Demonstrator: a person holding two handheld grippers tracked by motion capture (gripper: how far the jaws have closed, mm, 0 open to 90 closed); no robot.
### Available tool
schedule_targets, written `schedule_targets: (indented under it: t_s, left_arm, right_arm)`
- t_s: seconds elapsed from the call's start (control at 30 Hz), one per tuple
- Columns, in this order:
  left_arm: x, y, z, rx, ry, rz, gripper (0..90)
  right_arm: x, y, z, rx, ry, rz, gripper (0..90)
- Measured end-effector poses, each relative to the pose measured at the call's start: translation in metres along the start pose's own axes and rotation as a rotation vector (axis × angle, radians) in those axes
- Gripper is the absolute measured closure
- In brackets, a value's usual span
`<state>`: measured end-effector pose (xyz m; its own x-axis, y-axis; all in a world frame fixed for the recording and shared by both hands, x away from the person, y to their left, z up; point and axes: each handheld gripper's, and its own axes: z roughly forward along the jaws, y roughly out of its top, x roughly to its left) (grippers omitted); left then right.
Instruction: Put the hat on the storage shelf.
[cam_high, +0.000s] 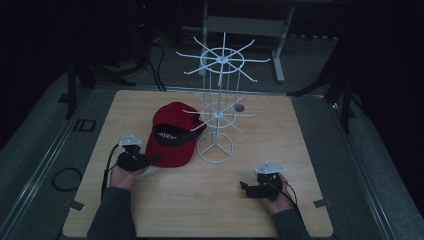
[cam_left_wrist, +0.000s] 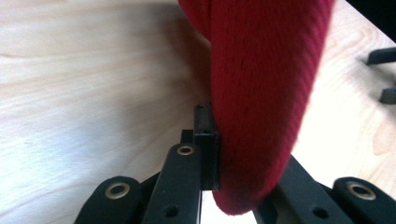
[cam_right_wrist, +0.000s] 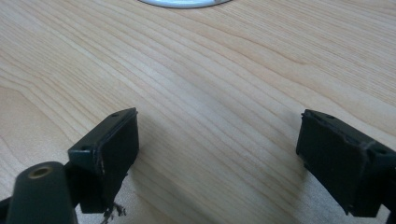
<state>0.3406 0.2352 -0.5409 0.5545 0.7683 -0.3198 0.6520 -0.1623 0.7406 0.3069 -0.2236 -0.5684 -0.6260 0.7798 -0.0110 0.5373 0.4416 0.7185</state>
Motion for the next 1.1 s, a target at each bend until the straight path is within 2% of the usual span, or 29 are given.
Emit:
schedule_targets:
  t_s: [0.23,0.4,0.63,1.1]
  left_arm:
    - [-0.002,-0.001,-0.005,-0.046,0.035,-0.014,86.1]
    - [-0.001,-0.001,-0.01,-0.093,0.041,-0.033,86.1]
    - [0.003,-0.003,-0.013,-0.121,0.056,-0.039,86.0]
    - [0.007,-0.002,-0.029,-0.221,0.072,-0.078,86.1]
  right_arm:
    - [0.0,0.0,0.0,0.0,-0.001,0.001,12.9]
    - [0.0,0.0,0.0,0.001,-0.001,0.0,12.9]
    - [0.0,0.0,0.0,0.001,-0.001,0.0,12.9]
    - [0.0,0.0,0.0,0.001,-0.001,0.0,12.9]
